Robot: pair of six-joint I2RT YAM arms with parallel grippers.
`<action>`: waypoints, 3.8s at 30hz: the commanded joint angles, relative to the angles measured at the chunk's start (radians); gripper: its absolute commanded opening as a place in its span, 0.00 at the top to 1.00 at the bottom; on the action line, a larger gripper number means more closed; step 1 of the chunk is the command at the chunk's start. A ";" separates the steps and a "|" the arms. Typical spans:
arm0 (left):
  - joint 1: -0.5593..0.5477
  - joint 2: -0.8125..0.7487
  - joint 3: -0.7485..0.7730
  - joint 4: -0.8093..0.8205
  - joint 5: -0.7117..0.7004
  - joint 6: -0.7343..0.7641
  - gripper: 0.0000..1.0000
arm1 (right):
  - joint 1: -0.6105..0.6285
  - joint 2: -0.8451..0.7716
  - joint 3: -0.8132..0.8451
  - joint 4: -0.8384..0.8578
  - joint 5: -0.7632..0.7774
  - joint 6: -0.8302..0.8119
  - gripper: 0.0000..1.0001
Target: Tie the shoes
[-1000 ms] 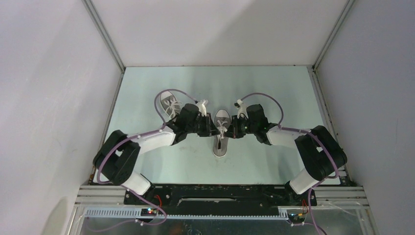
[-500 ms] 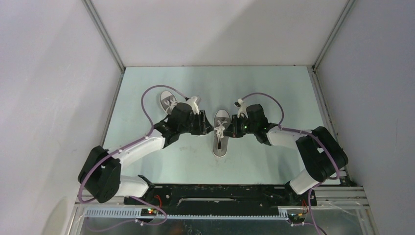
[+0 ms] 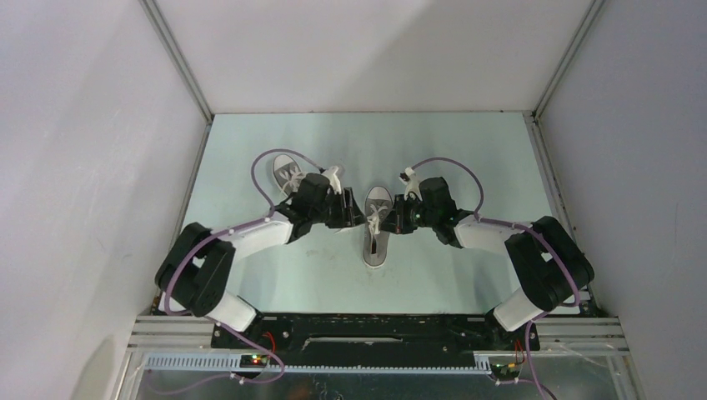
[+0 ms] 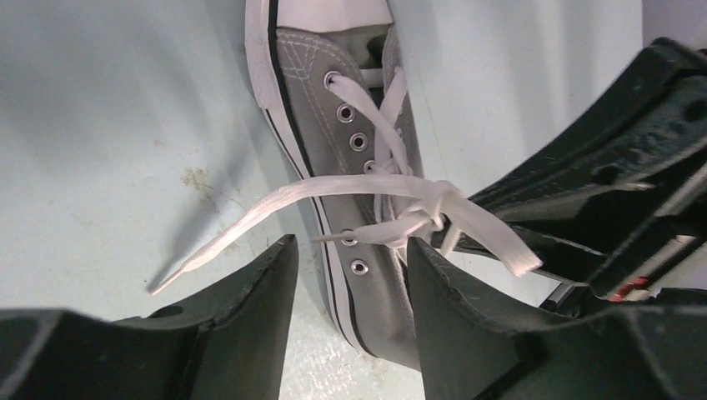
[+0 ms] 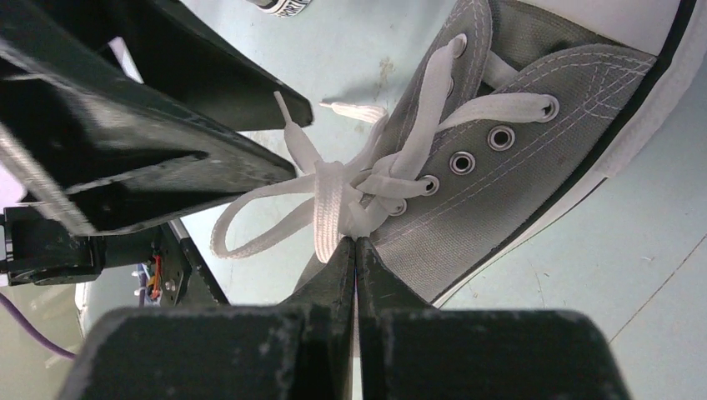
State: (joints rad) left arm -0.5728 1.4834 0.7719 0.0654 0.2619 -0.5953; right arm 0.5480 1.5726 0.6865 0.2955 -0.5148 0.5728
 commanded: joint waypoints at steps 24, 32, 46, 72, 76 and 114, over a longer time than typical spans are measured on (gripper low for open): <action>0.067 -0.034 -0.045 0.073 0.029 -0.053 0.99 | 0.006 -0.036 0.027 -0.010 0.085 0.002 1.00; 0.017 -0.174 -0.083 0.171 0.081 0.030 0.44 | 0.010 -0.031 0.027 0.024 0.047 0.009 1.00; -0.117 -0.079 0.050 0.090 0.018 0.158 0.25 | 0.017 -0.025 0.027 0.054 0.028 0.019 1.00; -0.084 -0.041 0.084 -0.053 -0.090 0.120 1.00 | 0.046 -0.053 -0.020 0.147 0.177 0.108 1.00; -0.055 -0.060 0.048 -0.048 -0.062 0.108 1.00 | 0.054 -0.059 -0.057 0.233 0.214 0.155 1.00; -0.002 -0.072 -0.039 0.049 0.100 0.095 1.00 | 0.117 -0.128 -0.350 0.500 0.472 0.378 0.90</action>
State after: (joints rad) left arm -0.5816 1.4326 0.7124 0.0879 0.3111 -0.5224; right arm 0.6598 1.4509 0.3374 0.7494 -0.0277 0.9833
